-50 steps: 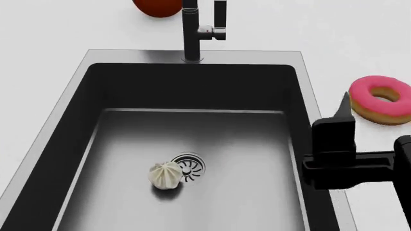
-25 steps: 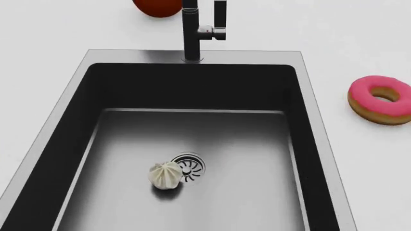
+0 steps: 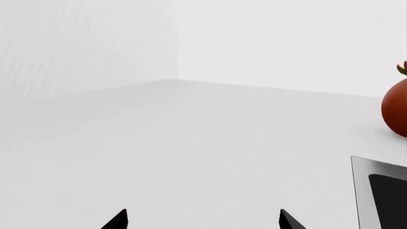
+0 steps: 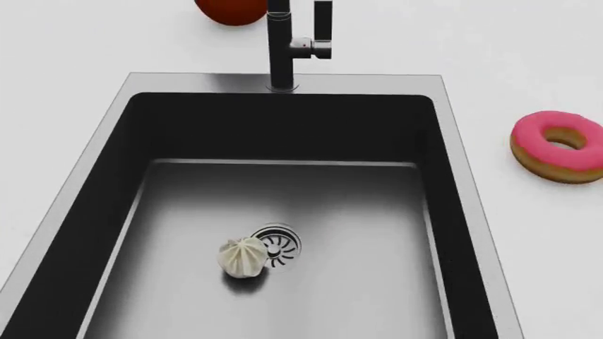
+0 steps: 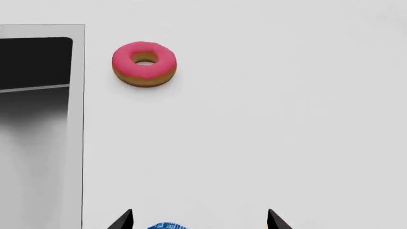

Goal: Pick the can from the counter and place it in the sink

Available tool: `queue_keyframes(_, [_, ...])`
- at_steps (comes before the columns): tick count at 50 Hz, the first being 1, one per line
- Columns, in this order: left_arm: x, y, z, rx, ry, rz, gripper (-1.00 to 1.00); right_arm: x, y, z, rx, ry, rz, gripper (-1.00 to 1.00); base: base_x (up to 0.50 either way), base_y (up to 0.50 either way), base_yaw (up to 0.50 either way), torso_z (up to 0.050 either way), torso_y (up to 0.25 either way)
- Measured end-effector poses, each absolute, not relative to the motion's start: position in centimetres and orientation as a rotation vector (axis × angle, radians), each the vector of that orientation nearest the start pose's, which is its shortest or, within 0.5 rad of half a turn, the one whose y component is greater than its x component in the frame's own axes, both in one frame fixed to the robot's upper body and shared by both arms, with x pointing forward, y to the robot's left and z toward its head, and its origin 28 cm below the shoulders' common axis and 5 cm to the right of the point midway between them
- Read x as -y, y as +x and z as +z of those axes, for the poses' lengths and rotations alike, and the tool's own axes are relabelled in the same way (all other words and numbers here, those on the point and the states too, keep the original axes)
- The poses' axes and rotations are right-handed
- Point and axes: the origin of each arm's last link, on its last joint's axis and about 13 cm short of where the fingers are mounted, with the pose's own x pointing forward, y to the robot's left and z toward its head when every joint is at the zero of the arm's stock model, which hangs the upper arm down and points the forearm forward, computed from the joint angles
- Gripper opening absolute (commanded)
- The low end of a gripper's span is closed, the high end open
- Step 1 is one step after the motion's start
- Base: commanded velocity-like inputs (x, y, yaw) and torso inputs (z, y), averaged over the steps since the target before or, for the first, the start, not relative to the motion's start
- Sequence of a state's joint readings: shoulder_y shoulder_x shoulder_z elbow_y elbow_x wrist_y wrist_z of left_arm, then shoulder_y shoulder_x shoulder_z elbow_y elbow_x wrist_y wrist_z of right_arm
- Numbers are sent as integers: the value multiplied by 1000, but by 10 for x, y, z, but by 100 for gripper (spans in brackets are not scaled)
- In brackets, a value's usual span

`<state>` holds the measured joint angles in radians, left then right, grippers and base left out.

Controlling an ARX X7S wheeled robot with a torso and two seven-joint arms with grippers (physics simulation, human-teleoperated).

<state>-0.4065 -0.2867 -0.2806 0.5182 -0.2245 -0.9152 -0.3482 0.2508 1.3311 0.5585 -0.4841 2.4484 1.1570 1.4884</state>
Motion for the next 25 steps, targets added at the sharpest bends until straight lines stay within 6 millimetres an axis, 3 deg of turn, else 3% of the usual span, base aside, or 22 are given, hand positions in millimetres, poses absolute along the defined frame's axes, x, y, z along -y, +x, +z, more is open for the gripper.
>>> queue_keyframes(25, [-301,248,169,59,14,525,100,224,119,281,-559,-31,-315,100,0,0,0,0,0])
